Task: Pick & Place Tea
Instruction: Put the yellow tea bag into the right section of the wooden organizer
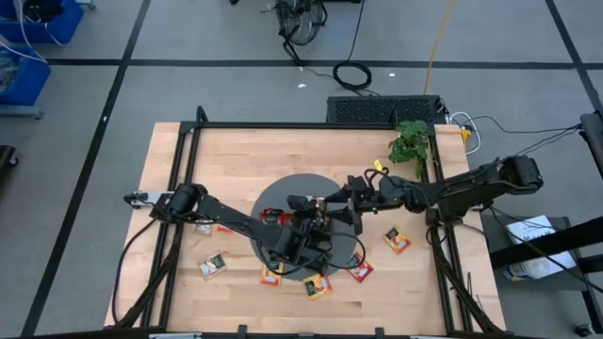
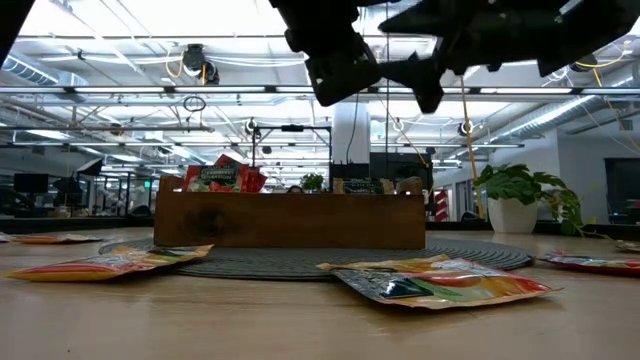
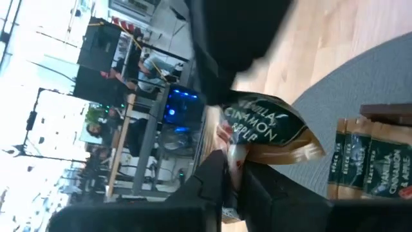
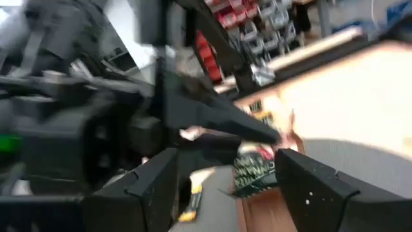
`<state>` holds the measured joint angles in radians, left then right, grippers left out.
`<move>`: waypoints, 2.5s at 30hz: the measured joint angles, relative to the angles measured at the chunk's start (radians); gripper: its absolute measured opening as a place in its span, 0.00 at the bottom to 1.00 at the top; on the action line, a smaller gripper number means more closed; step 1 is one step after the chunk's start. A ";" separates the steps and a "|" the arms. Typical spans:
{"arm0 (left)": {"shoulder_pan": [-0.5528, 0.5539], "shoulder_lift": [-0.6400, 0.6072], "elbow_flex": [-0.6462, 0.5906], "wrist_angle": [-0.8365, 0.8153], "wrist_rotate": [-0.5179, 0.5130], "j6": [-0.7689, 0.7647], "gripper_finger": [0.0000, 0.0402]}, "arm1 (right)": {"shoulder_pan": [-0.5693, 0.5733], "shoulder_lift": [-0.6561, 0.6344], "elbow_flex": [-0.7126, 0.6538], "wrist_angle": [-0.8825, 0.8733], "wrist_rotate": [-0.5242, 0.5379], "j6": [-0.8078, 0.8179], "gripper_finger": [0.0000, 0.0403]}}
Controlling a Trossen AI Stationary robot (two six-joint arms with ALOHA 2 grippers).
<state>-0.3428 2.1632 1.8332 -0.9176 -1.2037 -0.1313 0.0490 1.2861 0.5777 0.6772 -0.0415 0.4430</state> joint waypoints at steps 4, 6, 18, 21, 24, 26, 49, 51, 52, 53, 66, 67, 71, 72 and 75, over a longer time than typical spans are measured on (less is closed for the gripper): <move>0.000 0.000 0.000 0.000 -0.001 0.027 0.11 | -0.031 0.032 0.000 0.012 -0.045 0.046 0.56; 0.000 0.000 0.000 0.001 -0.002 0.028 0.09 | -0.041 0.040 0.000 0.023 -0.063 0.050 0.56; -0.002 0.000 0.000 -0.030 -0.035 0.009 0.11 | -0.049 -0.008 -0.001 0.014 -0.100 0.057 0.52; -0.007 0.000 0.000 -0.049 -0.057 -0.002 0.11 | -0.049 -0.059 -0.001 -0.020 -0.096 0.042 0.52; -0.012 0.000 0.000 -0.049 -0.063 0.000 0.05 | -0.049 -0.086 -0.001 -0.074 -0.072 0.041 0.52; -0.013 0.000 0.000 -0.049 -0.063 0.007 0.03 | -0.049 -0.085 -0.001 -0.096 -0.040 0.040 0.52; -0.013 0.000 0.001 -0.005 -0.055 0.051 0.13 | -0.068 0.036 -0.001 0.005 -0.042 0.016 0.45; -0.013 0.000 0.001 -0.005 -0.055 0.050 0.14 | -0.068 0.036 -0.001 0.005 -0.042 0.010 0.38; -0.012 0.000 0.001 -0.005 -0.055 0.050 0.14 | -0.068 0.036 -0.001 0.007 -0.042 0.003 0.33; -0.012 0.000 0.001 -0.005 -0.055 0.050 0.13 | -0.068 0.036 -0.001 0.008 -0.042 -0.004 0.28; -0.005 -0.013 0.001 -0.008 0.026 -0.128 0.20 | -0.062 0.036 -0.001 0.023 -0.064 -0.095 0.00; 0.000 -0.020 0.001 -0.008 0.052 -0.144 0.25 | -0.061 0.036 -0.001 0.023 -0.064 -0.096 0.00; 0.017 -0.043 0.001 -0.021 0.125 -0.196 0.49 | -0.061 0.036 -0.001 0.028 -0.064 -0.096 0.00; 0.019 -0.050 0.001 -0.023 0.147 -0.197 0.56 | -0.061 0.036 -0.001 0.026 -0.064 -0.096 0.00; 0.023 -0.072 0.001 -0.024 0.246 -0.181 0.73 | -0.061 0.036 -0.001 0.023 -0.064 -0.098 0.00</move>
<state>-0.3199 2.0910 1.8343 -0.9413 -0.9580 -0.3121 -0.0116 1.3220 0.5770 0.6999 -0.1059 0.3445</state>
